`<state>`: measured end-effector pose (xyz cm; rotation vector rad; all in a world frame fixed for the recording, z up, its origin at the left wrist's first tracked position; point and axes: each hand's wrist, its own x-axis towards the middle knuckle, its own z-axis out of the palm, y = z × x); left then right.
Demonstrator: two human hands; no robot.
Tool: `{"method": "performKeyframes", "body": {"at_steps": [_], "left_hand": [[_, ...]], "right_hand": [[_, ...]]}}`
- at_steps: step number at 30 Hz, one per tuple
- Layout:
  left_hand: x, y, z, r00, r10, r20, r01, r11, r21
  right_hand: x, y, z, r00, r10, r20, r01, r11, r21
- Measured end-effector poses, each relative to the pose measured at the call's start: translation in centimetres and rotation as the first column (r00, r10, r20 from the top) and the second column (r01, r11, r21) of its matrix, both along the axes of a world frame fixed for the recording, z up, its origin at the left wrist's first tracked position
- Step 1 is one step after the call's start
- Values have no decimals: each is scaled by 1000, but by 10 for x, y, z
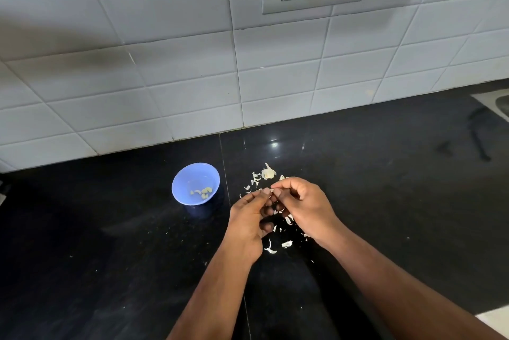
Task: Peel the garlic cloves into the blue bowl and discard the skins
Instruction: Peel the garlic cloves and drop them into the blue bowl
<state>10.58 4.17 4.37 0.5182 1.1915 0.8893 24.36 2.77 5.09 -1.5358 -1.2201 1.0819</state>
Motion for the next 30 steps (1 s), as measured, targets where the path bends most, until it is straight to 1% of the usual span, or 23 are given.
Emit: {"method": "performKeyframes", "body": {"at_steps": [2, 4, 7, 9, 11, 12, 16, 18, 21, 27, 30], "left_hand": [[3, 0, 0, 999, 21, 45, -21, 1000, 3], [6, -1, 0, 995, 54, 84, -56, 998, 23], [14, -3, 0, 984, 131, 121, -136, 990, 30], [17, -5, -1, 975, 176, 139, -182, 983, 32], [17, -5, -2, 973, 189, 133, -197, 979, 51], [16, -5, 0, 976, 189, 107, -196, 978, 67], [15, -4, 7, 982, 156, -103, -135, 972, 191], [15, -3, 8, 975, 146, -166, -103, 964, 243], [14, -3, 6, 962, 151, -229, -85, 958, 272], [12, -9, 7, 954, 100, -281, -21, 962, 272], [4, -10, 11, 938, 23, -345, 74, 961, 265]], "right_hand": [[0, -2, 1, 999, -23, -43, 23, 1000, 1], [-5, -5, 2, 983, -80, -164, 78, 997, -19], [-18, -8, 4, 917, -187, -353, 169, 982, -83], [-26, -9, 6, 873, -229, -431, 193, 973, -124], [-31, -8, 7, 845, -245, -475, 194, 969, -153], [-31, -8, 7, 841, -243, -483, 187, 969, -161], [-33, -9, 4, 841, -218, -495, 166, 975, -147], [-34, -10, 5, 842, -205, -499, 155, 978, -140], [-33, -9, 5, 847, -213, -488, 167, 977, -136], [-36, -3, 5, 723, -321, -611, 244, 947, -209], [-31, 0, 0, 678, -391, -622, 320, 919, -229]]}}
